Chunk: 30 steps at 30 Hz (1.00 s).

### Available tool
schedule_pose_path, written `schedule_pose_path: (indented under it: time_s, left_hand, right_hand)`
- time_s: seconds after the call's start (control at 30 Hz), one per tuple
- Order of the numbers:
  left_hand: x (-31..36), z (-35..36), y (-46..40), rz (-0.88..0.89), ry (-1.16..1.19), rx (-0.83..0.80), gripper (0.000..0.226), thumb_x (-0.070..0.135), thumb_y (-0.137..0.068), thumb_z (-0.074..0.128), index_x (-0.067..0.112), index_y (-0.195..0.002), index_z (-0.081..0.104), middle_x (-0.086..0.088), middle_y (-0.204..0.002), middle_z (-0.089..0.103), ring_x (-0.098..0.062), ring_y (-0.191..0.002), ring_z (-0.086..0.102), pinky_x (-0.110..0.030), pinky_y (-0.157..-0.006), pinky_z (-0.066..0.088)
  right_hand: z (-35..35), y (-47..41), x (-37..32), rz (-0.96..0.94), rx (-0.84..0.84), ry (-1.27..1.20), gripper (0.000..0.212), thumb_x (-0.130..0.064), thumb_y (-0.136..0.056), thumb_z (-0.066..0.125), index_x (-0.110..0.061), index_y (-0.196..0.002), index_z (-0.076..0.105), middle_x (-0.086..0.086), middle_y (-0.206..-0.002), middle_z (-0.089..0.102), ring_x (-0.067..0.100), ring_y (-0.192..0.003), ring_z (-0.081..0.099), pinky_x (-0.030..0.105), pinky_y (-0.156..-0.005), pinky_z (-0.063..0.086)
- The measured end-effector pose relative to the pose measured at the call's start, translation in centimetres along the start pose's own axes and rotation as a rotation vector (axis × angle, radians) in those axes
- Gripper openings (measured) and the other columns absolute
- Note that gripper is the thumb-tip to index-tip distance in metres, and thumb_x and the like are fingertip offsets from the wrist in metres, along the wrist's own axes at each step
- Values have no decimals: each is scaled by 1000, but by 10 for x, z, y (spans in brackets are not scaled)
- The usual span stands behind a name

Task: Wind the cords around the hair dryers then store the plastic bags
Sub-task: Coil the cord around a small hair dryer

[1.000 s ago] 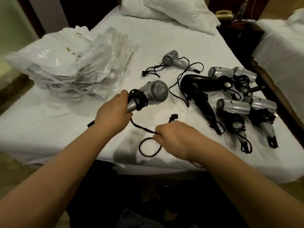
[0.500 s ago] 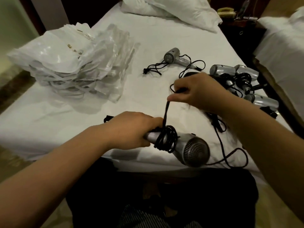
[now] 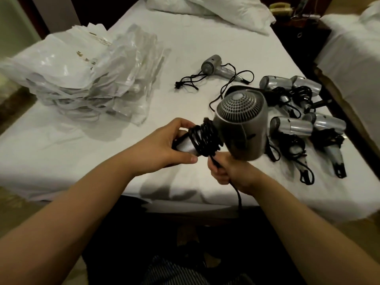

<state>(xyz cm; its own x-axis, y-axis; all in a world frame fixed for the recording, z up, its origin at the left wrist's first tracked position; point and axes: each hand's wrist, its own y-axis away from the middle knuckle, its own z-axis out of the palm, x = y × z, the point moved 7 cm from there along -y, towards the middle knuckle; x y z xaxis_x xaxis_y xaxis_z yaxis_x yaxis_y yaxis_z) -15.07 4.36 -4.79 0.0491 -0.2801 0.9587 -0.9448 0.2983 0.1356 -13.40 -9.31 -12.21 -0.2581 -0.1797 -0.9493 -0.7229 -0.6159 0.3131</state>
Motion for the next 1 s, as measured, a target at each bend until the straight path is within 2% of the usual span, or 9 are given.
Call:
schedule_pose_path:
  time_s: [0.1,0.23,0.33,0.43,0.57,0.7,0.77,0.87,1.0]
  left_hand:
    - [-13,-5,-10,-27,-193,89,53,9,-74,77,32,-109,45,1,-108,61,-20,-95,63,-29,-80,51]
    - [-29,-9,-23,-64,-508,239,61,20,-75,76,15,-128,47,-3,-111,59,-18,-93,56,-24,-75,40]
    - [-38,-5,-28,-63,-674,295,58,20,-79,70,10,-131,46,-10,-115,62,-26,-100,58,-27,-74,39]
    - [-40,2,-28,-54,-826,261,57,20,-82,66,13,-133,41,-10,-114,62,-29,-101,58,-34,-78,45]
    - [-38,0,-24,-41,-1079,246,58,34,-87,61,23,-138,34,0,-124,58,-29,-103,58,-34,-75,43]
    - [-34,-5,-20,-37,-1145,250,56,41,-90,57,26,-137,31,5,-127,54,-27,-103,58,-31,-69,39]
    - [-31,-7,-20,-28,-1149,236,54,41,-89,57,28,-136,32,3,-121,54,-26,-101,58,-31,-67,38]
    - [-29,-6,-21,-19,-1190,147,54,41,-88,57,30,-135,32,1,-112,58,-24,-98,57,-30,-64,36]
    - [-19,2,-15,66,-1270,-40,62,44,-86,57,40,-141,29,6,-121,60,-21,-106,56,-30,-70,42]
  right_hand:
    - [8,5,8,93,59,74,47,-31,-101,32,-10,-62,44,3,-51,20,10,-42,19,20,-42,17]
    - [20,11,8,132,52,455,35,-20,-98,41,-15,-65,52,-9,-42,39,3,-35,35,12,-41,27]
    - [28,11,-11,102,0,755,22,-17,-97,43,-13,-78,55,-9,-62,47,-2,-53,46,12,-53,34]
    - [30,15,-25,118,-126,1104,17,-27,-96,47,-12,-91,53,-1,-86,53,14,-79,50,24,-67,34]
    - [20,32,-49,224,-236,1137,17,-23,-92,52,-7,-94,58,-1,-69,55,11,-50,56,25,-56,48]
    - [6,36,-81,180,-143,1105,14,-24,-92,55,-12,-89,63,-1,-72,54,17,-57,59,27,-54,53]
    - [6,35,-91,156,-142,1176,12,-28,-91,56,-18,-91,63,-3,-78,55,14,-65,57,24,-57,49]
    - [5,27,-107,79,-121,1352,6,-30,-90,57,-27,-87,62,-12,-72,51,6,-69,47,20,-62,38]
    - [1,17,-136,-132,1,1457,10,-32,-87,62,-30,-78,57,-15,-67,45,0,-64,43,13,-58,32]
